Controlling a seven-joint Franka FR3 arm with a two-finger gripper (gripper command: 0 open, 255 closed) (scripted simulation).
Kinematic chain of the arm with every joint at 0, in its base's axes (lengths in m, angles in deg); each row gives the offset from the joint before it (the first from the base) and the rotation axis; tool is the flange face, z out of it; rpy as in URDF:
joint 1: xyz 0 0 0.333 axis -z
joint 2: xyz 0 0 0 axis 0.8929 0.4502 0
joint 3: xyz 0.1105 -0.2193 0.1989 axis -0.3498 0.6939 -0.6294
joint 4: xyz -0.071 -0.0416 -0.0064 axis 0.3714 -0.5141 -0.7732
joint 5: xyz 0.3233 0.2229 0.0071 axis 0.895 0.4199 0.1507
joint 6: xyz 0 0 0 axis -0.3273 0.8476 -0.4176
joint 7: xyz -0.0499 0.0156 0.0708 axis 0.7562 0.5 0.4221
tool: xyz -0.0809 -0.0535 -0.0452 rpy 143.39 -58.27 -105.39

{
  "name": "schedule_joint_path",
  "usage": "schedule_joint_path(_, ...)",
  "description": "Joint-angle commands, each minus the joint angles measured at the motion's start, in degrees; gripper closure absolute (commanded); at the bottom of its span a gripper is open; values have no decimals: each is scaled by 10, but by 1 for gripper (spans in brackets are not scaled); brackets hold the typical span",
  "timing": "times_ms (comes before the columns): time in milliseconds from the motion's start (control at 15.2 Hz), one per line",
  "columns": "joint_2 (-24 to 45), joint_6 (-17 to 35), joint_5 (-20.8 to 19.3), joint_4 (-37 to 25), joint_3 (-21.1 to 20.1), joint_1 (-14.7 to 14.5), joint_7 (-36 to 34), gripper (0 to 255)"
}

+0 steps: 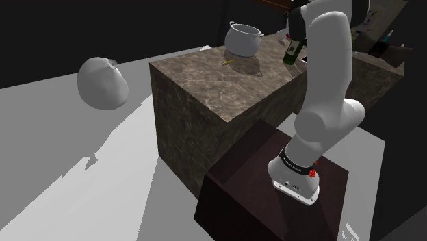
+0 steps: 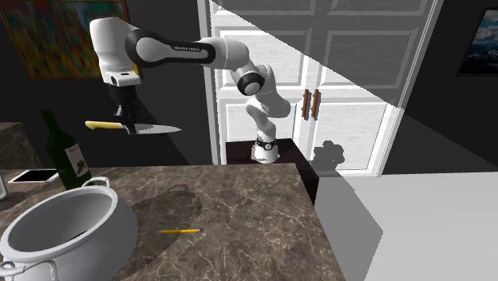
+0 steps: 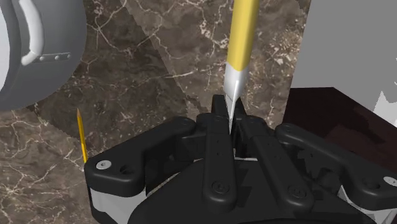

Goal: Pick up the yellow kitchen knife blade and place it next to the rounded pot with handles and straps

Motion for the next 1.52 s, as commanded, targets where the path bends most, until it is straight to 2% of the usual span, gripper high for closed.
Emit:
schedule_joint_path(0,0,17,0,21,1,-7,4,255)
schedule_joint_path(660,-7,101,-3,127,7,-51,19,255)
schedule_joint_path(1452,5,185,11,213,0,-75,35,255)
